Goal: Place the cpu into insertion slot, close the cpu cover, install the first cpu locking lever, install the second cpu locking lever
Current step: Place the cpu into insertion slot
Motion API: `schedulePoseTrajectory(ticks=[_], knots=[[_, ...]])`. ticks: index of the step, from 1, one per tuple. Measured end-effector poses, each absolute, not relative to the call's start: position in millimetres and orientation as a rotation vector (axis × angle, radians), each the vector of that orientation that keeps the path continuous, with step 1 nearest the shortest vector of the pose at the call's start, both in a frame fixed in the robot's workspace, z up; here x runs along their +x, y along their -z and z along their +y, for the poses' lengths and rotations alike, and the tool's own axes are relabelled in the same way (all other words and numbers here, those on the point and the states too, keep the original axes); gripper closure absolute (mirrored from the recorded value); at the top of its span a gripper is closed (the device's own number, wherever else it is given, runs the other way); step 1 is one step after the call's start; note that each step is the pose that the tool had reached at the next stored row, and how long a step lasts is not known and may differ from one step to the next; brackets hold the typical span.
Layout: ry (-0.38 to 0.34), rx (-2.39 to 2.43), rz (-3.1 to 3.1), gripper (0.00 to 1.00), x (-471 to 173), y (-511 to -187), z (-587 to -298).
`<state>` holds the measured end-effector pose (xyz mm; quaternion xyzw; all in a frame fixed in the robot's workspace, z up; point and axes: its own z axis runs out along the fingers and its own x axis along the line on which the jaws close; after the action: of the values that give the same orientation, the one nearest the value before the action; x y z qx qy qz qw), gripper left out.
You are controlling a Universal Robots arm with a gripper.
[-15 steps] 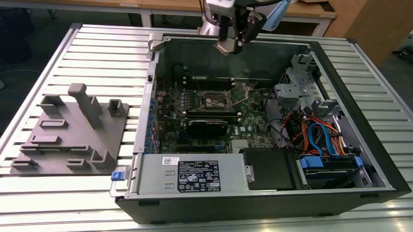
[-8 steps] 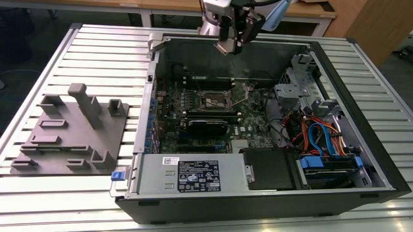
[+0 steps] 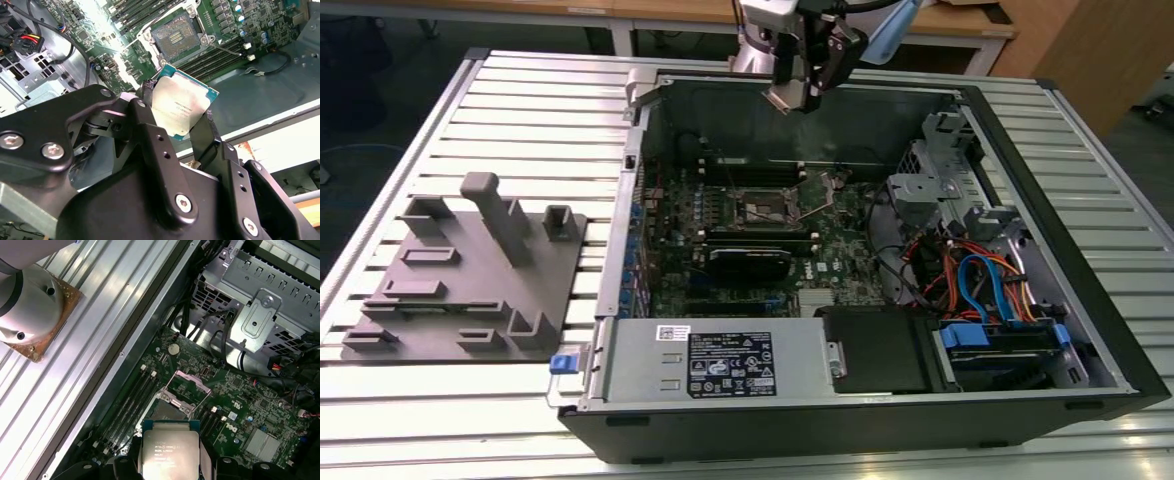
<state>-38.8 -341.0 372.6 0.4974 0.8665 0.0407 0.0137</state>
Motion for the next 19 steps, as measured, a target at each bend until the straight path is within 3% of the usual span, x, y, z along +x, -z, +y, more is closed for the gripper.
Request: schedulePoseTrajectory(ticks=[19], knots=[[-0.121, 1.832, 2.504, 0.46, -38.9, -368.4, -341.0]])
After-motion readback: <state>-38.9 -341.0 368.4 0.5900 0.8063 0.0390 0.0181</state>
